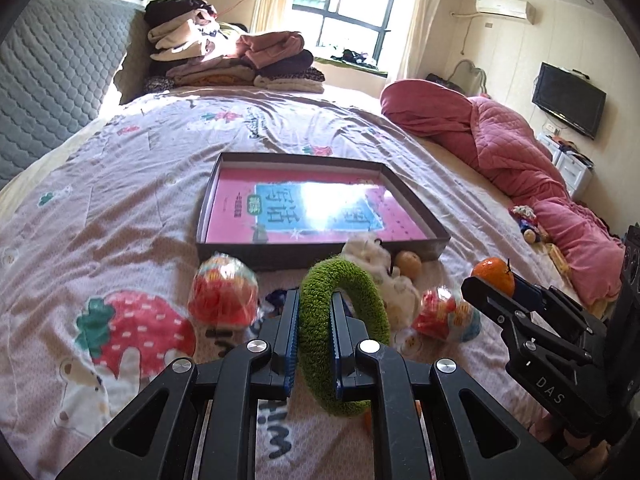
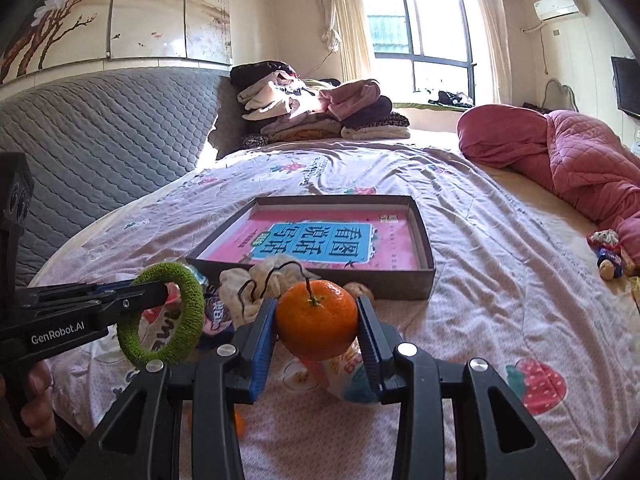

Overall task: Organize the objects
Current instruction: 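Carry the green ring with left tool over the tray while right tool carries the orange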

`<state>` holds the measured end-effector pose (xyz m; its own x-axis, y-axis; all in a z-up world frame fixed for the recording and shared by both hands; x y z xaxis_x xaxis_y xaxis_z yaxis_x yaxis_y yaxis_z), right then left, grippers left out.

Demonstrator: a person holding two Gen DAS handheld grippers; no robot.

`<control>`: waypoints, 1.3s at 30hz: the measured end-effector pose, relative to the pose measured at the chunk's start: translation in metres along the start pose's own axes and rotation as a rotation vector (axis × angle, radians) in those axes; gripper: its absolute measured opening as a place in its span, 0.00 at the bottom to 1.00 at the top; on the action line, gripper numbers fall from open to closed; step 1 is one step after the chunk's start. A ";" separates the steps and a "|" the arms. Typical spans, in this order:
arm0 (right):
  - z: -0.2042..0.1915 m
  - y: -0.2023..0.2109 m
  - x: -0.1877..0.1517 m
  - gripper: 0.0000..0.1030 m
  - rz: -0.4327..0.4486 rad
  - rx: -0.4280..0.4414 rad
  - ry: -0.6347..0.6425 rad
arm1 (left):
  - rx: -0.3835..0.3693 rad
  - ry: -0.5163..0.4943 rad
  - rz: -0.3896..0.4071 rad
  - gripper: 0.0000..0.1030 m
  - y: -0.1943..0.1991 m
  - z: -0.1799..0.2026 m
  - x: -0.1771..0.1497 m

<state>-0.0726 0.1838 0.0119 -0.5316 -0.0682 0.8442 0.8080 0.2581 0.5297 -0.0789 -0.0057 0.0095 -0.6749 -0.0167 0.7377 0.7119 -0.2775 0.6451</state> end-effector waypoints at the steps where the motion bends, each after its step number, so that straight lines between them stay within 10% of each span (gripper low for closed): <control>1: 0.001 -0.002 0.002 0.38 0.002 0.000 -0.002 | 0.001 -0.003 0.002 0.13 -0.004 0.002 0.006; 39: 0.071 -0.126 0.062 0.38 -0.188 -0.014 0.045 | 0.021 0.055 -0.088 0.13 -0.100 -0.053 0.092</control>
<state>-0.2251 0.2152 -0.0078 -0.6616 -0.1573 0.7332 0.6993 0.2233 0.6790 -0.2227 -0.0304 0.0025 -0.7443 -0.0463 0.6662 0.6529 -0.2603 0.7114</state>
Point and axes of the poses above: each gripper's, at about its wrist camera, not at the fingertips, and y roughly against the way its jaws point, z to its right, x to its top, the point moved 2 cm from there along -y, roughly the way its jaws point, and after that the axes turned 1 degree about -z, right-handed, at the moved point
